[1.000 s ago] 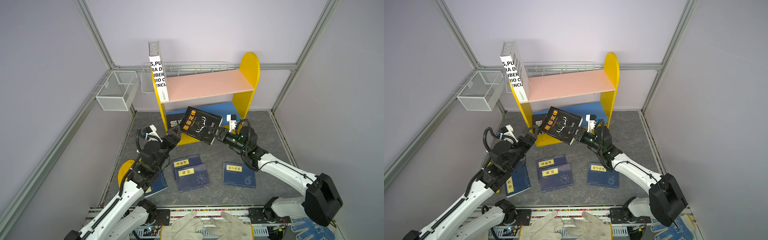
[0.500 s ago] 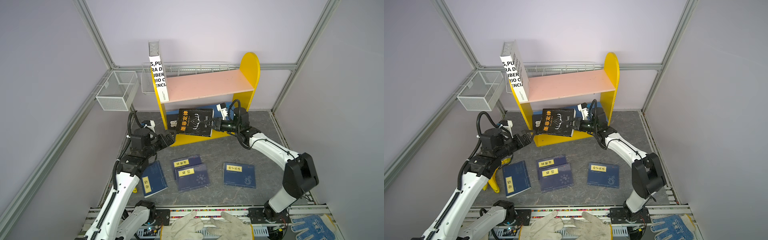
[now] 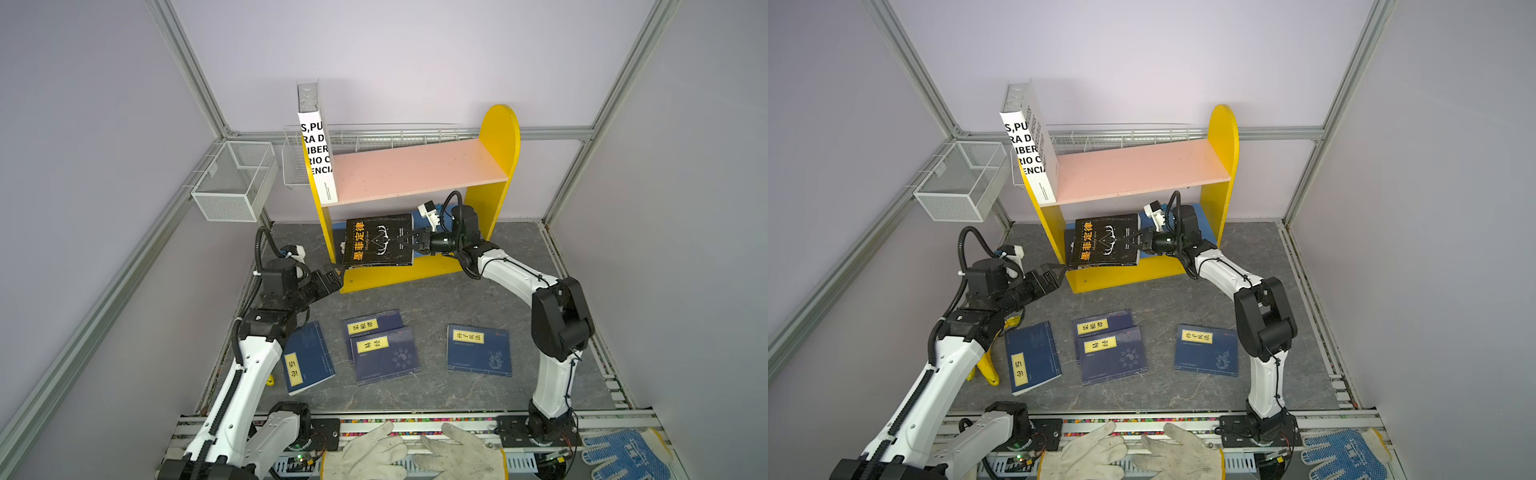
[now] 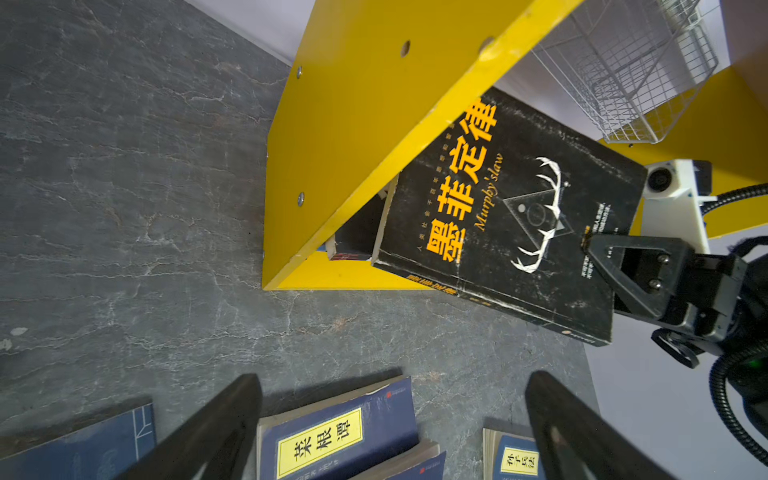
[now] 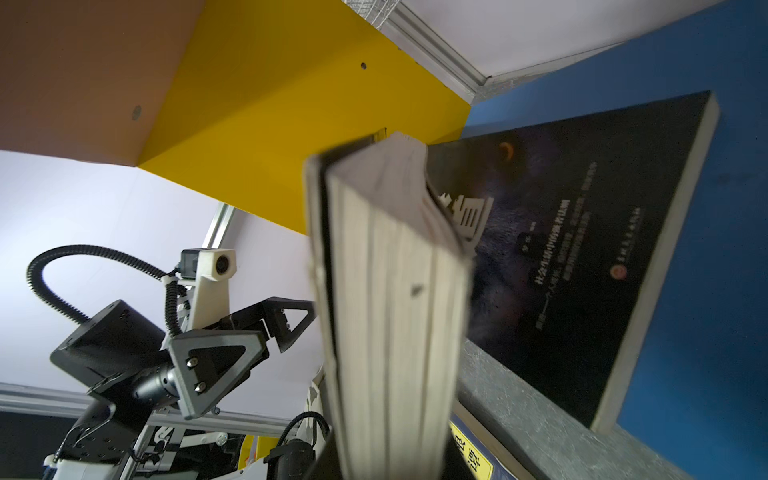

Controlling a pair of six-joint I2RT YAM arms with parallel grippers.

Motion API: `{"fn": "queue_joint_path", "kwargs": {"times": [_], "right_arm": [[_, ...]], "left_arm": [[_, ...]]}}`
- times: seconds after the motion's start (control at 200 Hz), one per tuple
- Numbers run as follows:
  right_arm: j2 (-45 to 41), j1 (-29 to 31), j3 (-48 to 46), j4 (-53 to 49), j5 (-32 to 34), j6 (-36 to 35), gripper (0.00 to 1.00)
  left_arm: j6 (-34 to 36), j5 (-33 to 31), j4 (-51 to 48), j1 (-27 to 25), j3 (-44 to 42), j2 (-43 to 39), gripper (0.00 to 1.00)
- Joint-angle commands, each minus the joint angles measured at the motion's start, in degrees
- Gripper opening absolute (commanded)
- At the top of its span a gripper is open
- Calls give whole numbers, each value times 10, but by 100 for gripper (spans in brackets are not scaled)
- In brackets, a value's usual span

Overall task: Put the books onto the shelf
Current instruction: 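Carry the Murphy's Law book onto the blue shelf with the right gripper, then push the Murphy's Law book against the wolf-cover book with the right gripper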

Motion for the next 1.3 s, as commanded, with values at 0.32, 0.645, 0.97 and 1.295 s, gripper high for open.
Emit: {"fn": "queue_joint_path", "kwargs": {"times": [0.32, 0.645, 0.97, 1.295], "right_arm": [[109, -10, 177, -107, -87, -94, 17], [167, -6, 256, -218, -50, -154, 23], [123, -7, 206, -228, 117, -148, 52], [89, 7, 133, -137, 198, -78, 34]], "left_arm": [[29, -18, 9, 5, 17, 15, 99], [32, -34, -7, 6, 19, 3, 99], [11, -5, 14, 5, -2, -12, 99], [3, 17, 14, 5, -14, -36, 100]]}}
